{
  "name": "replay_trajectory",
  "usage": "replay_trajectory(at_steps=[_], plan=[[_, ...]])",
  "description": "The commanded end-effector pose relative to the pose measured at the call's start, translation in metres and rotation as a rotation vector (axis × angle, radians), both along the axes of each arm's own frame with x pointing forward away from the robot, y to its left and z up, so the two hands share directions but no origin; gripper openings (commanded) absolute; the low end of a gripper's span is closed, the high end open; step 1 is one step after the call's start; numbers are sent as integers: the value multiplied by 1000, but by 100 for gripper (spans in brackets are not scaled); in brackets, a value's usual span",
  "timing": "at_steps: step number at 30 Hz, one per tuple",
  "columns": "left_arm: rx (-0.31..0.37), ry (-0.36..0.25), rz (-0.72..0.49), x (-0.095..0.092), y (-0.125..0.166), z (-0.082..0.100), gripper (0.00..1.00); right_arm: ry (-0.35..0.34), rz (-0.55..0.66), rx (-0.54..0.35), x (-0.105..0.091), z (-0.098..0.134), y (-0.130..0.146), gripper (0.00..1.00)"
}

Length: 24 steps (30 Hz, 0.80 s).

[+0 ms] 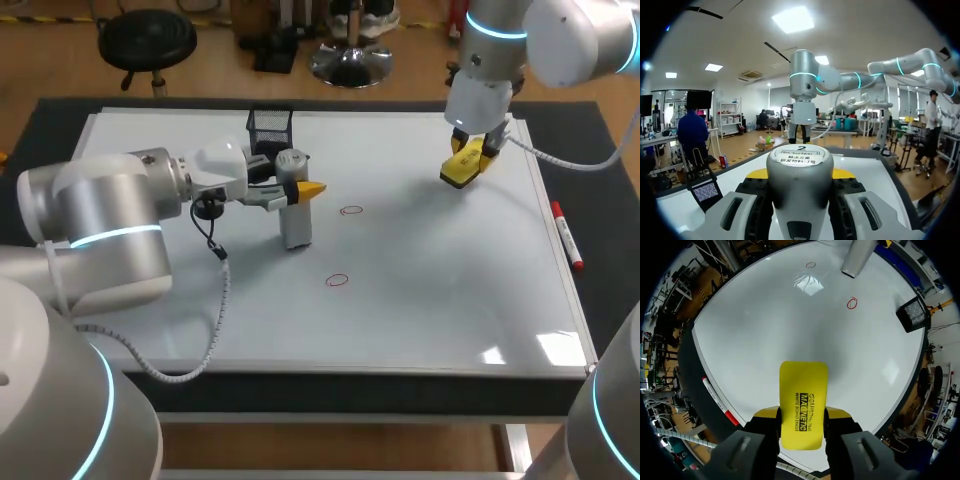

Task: Pick up the inspection probe, press it on each red-marked spot on the whiteboard one by one, put down the probe, pick up the eraser, and wipe off all the red marks.

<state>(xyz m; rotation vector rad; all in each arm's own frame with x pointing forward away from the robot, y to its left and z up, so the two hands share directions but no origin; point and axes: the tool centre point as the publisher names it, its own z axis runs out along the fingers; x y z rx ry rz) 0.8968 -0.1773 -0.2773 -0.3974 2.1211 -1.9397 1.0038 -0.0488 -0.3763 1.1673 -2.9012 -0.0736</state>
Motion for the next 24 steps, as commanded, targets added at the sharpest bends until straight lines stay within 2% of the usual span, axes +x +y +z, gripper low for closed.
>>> replay_trajectory(at_steps=[1, 14, 24], plan=[[2, -6, 9, -2, 0, -1, 0, 0, 2, -4, 0, 1, -1, 0], [6, -9, 13, -3, 2, 0, 0, 0, 2, -4, 0, 1, -1, 0], [-4, -26, 18, -16, 21, 16, 0, 0, 2, -4, 0, 1, -1, 0]])
